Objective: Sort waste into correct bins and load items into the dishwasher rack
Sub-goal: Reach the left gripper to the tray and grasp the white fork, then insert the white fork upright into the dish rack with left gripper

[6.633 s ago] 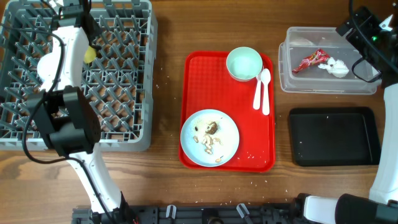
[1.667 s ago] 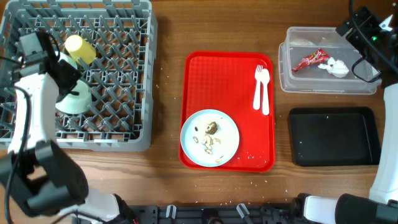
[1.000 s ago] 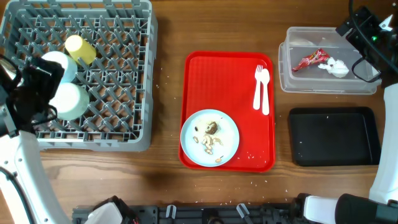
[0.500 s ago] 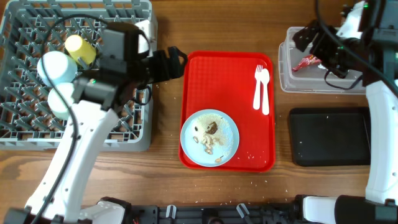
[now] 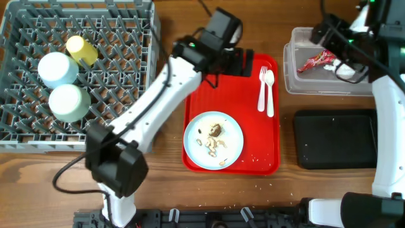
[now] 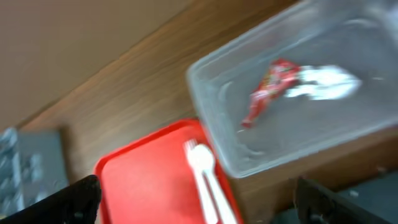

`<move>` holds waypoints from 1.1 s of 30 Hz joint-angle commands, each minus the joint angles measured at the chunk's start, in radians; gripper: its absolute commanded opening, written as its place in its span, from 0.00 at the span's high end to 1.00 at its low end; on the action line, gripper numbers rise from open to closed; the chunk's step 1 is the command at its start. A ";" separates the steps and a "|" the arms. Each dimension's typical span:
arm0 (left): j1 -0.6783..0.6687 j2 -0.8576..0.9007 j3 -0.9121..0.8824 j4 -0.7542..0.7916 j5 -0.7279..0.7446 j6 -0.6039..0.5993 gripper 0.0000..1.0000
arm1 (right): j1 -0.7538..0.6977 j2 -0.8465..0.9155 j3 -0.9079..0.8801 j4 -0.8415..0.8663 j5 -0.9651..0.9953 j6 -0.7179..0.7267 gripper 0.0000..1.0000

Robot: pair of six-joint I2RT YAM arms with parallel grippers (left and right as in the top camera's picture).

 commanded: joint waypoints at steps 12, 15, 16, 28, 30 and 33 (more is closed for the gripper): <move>-0.200 0.351 0.015 0.304 -0.326 -0.067 0.33 | -0.257 0.010 0.000 -0.021 0.084 0.039 0.00; -0.235 0.385 0.015 0.351 -0.402 -0.067 0.33 | -0.257 0.010 0.000 -0.022 0.084 0.039 0.00; -0.248 0.393 0.015 0.357 -0.428 -0.067 0.36 | -0.257 0.010 0.000 -0.020 0.084 0.040 0.00; -0.253 0.485 0.010 0.372 -0.473 -0.120 0.59 | -0.257 0.010 0.000 -0.019 0.084 0.040 0.00; -0.253 0.485 0.009 0.368 -0.473 -0.119 0.80 | -0.257 0.010 0.000 -0.019 0.084 0.040 0.00; -0.253 0.469 0.010 0.354 -0.473 -0.119 0.96 | -0.257 0.010 0.000 -0.019 0.084 0.040 0.00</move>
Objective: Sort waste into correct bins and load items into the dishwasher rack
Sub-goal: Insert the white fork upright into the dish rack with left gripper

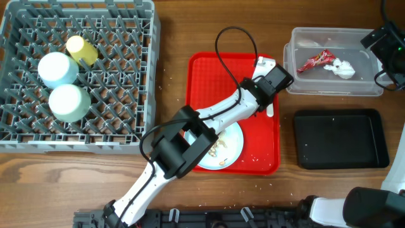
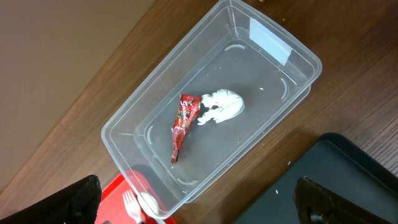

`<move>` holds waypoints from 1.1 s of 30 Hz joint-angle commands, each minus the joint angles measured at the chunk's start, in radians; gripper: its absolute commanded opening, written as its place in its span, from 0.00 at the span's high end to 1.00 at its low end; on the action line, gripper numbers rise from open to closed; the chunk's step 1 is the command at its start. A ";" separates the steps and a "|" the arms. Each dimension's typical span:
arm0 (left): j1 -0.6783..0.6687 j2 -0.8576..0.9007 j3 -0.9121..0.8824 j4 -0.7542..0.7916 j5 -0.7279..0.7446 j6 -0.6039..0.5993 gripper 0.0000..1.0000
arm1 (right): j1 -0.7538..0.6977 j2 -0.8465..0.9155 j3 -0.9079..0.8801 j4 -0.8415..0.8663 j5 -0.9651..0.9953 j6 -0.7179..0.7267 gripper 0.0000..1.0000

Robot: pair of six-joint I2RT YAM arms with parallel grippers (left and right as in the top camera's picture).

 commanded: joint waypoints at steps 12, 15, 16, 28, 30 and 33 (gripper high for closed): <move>0.377 -0.412 -0.011 -0.361 0.106 0.235 0.96 | 0.000 0.009 0.000 0.002 0.016 0.006 0.00; 0.563 -0.447 -0.011 -0.448 0.117 0.452 0.96 | 0.000 0.009 0.000 0.002 0.016 0.007 0.00; 0.609 -0.442 -0.012 -0.473 0.128 0.521 0.96 | 0.000 0.009 0.000 0.002 0.016 0.007 0.00; 1.039 -0.427 -0.013 -0.486 0.611 0.752 0.62 | 0.000 0.009 0.000 0.002 0.016 0.007 0.00; 1.036 -0.427 -0.013 -0.489 0.615 0.747 0.20 | 0.000 0.009 0.000 0.002 0.016 0.007 0.00; 1.036 -0.427 -0.013 -0.493 0.618 0.747 0.00 | 0.000 0.009 0.000 0.002 0.016 0.007 0.00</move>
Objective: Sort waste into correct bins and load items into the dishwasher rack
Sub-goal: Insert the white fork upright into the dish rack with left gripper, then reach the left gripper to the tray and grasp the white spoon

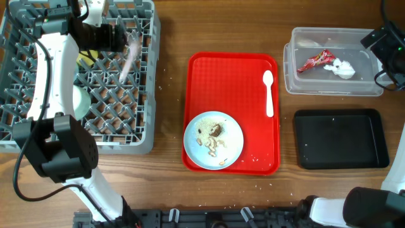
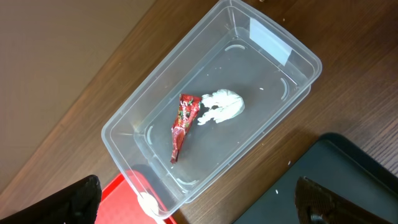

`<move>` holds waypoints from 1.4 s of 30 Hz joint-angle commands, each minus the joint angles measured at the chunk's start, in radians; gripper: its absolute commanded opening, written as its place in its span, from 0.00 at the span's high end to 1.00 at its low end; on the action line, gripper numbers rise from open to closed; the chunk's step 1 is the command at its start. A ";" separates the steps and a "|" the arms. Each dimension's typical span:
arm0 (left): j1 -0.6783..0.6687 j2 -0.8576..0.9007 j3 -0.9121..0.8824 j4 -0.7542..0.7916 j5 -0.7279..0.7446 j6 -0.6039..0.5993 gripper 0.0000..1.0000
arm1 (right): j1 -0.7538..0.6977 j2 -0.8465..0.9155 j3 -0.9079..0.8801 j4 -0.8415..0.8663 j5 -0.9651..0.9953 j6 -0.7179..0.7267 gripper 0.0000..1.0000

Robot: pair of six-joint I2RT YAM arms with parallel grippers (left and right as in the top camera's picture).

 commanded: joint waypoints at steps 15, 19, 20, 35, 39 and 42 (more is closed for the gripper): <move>-0.086 0.119 -0.001 0.002 0.164 -0.047 0.53 | 0.000 0.009 0.000 0.002 0.016 0.006 0.00; -0.134 0.164 -0.001 0.045 0.117 -0.040 0.50 | 0.000 0.009 0.000 0.002 0.016 0.007 0.00; -0.139 0.164 -0.001 0.058 0.090 -0.040 0.49 | 0.000 0.009 0.000 0.002 0.016 0.007 0.00; -0.138 0.215 0.000 0.090 0.007 -0.044 0.62 | -0.001 0.009 0.000 0.002 0.016 0.007 0.00; -0.136 0.200 0.001 0.091 0.007 -0.045 0.76 | 0.000 0.009 0.000 0.002 0.016 0.006 0.00; -0.103 0.088 0.003 0.106 0.008 -0.173 0.80 | 0.000 0.009 0.000 0.002 0.016 0.007 0.00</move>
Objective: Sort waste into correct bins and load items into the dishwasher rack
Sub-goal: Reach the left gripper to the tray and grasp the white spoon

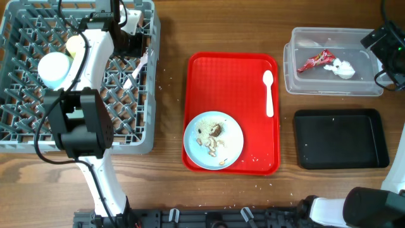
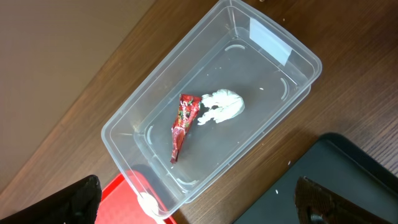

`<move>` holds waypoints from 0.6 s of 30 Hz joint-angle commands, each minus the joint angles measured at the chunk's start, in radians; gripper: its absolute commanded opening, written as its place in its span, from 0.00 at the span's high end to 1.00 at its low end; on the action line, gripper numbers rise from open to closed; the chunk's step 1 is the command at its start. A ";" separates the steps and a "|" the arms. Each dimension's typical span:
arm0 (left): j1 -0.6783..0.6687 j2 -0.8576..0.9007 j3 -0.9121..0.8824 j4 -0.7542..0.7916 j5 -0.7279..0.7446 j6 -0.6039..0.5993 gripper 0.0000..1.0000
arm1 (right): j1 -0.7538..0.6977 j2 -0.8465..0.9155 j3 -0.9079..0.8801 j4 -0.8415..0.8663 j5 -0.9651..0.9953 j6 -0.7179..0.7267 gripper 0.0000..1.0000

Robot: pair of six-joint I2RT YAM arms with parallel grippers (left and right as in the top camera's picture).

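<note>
A white fork (image 1: 137, 68) lies slanted on the grey dishwasher rack (image 1: 25, 133) near its right edge. My left gripper (image 1: 134, 43) is just above the fork's upper end; whether it still grips is unclear. A white spoon (image 1: 268, 93) and a plate (image 1: 213, 140) with food scraps sit on the red tray (image 1: 199, 69). My right gripper (image 2: 199, 205) hangs open and empty over the clear bin (image 2: 273, 37), which holds a red wrapper (image 2: 185, 121) and a white tissue (image 2: 222, 106).
A yellow cup (image 1: 76, 44) and a pale blue cup (image 1: 52, 68) stand in the rack's far left. A black bin (image 1: 342, 139) lies in front of the clear bin (image 1: 297, 63). My left arm stretches across the rack from the front edge.
The fork was held, blurred, over the rack's top middle; now it rests slanted on the rack's right side with my left gripper beside its upper end. The right arm is unchanged.
Fork and spoon lay side by side on the tray with my left gripper at the tray's far edge. Then the gripper was at the fork, and the right arm had settled over the clear bin. Then the fork was over the rack, and now it lies on it.
</note>
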 commanded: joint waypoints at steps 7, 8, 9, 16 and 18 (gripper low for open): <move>-0.086 -0.248 0.001 -0.039 0.609 -0.163 0.32 | 0.000 0.009 0.000 0.002 0.016 0.007 0.00; -0.164 -0.245 -0.001 -0.040 0.570 -0.163 0.24 | 0.000 0.009 0.000 0.002 0.016 0.007 0.00; -0.277 -0.237 -0.001 -0.028 0.463 -0.215 0.03 | 0.000 0.009 0.000 0.002 0.016 0.006 0.00; -0.764 -0.123 -0.001 0.103 -0.536 -0.914 0.00 | 0.000 0.009 0.000 0.002 0.016 0.007 0.00; -0.840 -0.055 -0.001 0.153 -0.609 -0.957 0.00 | 0.000 0.009 0.000 0.002 0.016 0.007 0.00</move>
